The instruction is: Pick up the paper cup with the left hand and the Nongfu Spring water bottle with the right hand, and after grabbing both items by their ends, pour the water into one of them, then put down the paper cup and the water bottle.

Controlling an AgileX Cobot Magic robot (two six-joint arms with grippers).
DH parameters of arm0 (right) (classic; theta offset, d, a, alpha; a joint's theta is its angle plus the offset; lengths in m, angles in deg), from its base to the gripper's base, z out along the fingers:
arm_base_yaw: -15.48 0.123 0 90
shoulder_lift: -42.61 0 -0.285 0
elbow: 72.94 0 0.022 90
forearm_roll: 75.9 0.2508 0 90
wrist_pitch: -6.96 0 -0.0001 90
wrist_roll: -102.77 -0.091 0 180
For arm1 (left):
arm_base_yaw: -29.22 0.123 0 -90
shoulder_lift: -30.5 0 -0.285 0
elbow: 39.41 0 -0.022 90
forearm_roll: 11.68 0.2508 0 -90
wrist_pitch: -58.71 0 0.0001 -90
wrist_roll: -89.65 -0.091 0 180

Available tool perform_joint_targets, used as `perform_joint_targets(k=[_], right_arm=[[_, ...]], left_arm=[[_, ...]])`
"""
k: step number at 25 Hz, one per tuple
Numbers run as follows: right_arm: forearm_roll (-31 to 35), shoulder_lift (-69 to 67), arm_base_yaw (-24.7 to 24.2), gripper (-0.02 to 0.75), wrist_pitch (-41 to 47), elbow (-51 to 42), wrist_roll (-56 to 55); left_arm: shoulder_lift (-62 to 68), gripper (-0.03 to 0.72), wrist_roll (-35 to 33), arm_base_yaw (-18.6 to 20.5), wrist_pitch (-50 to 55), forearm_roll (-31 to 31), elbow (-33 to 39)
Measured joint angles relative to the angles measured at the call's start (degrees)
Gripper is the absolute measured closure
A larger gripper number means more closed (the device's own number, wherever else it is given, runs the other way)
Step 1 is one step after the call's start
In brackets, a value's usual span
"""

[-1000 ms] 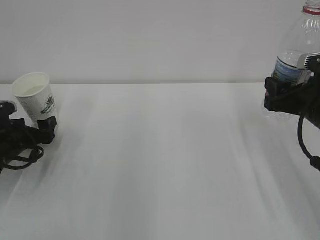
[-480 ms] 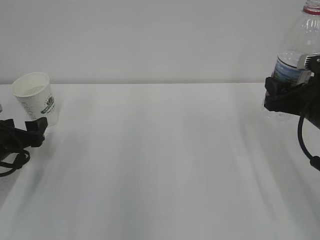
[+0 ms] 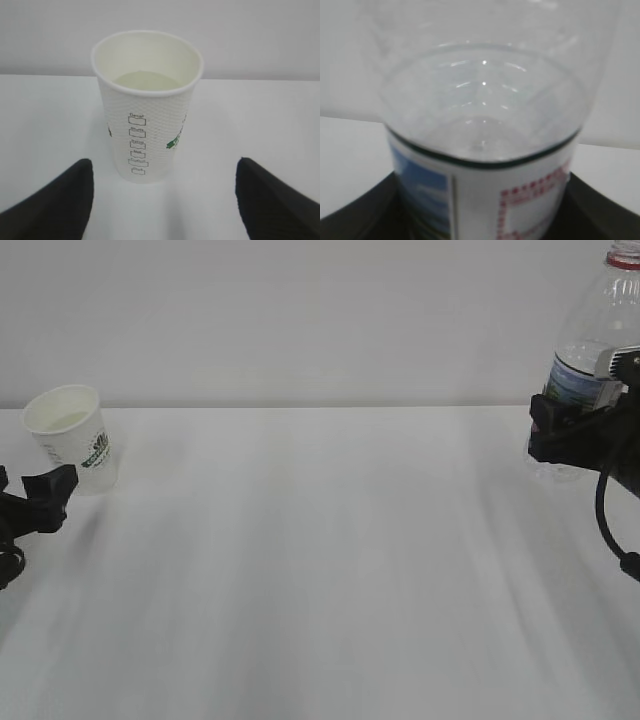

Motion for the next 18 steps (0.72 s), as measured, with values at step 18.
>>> perform_joint_targets(k=[18], right_arm=[[-0.42, 0.0, 0.0, 0.233, 0.0, 0.0, 0.0]], left_arm=[[-21.84, 0.062, 0.03, -0.11, 2.4, 0.0, 9.79]])
